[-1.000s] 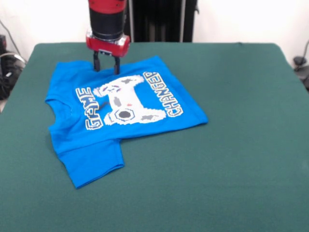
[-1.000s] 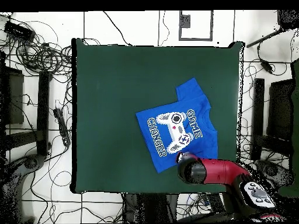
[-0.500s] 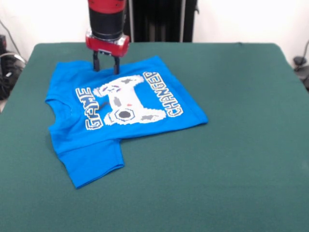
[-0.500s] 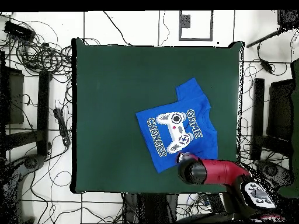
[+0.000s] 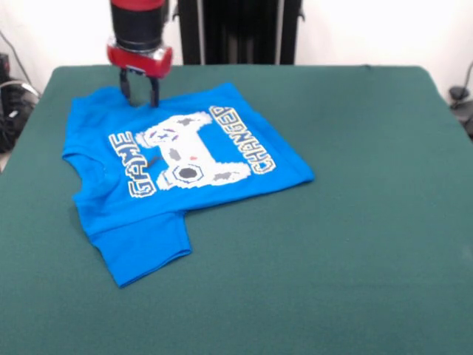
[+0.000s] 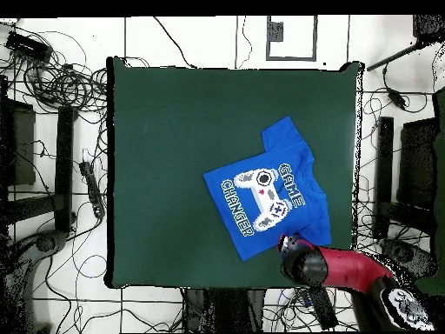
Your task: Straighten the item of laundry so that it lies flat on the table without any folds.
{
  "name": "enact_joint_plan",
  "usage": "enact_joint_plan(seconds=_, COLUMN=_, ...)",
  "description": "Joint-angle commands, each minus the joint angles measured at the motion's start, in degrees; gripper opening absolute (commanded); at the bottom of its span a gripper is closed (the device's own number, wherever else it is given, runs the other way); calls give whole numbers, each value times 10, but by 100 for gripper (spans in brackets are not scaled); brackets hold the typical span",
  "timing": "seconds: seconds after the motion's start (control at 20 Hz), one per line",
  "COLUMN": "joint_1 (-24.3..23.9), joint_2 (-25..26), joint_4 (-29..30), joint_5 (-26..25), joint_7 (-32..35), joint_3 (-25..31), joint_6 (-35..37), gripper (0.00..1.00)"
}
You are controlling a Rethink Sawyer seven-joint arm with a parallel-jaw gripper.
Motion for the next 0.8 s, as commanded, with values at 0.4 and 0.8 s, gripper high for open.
enact_joint_plan(seconds=0.4, joint_1=-26, joint_2=-20, joint_4=20, joint_5=-52, joint_7=-21, joint_3=58, joint_6=1, gripper=100)
enact_joint_plan(seconds=0.8, joint_1=-28, joint_2=-54, joint_4=34, joint_5=-36, joint_7=-27, joint_3=74, joint_6=33, gripper=100)
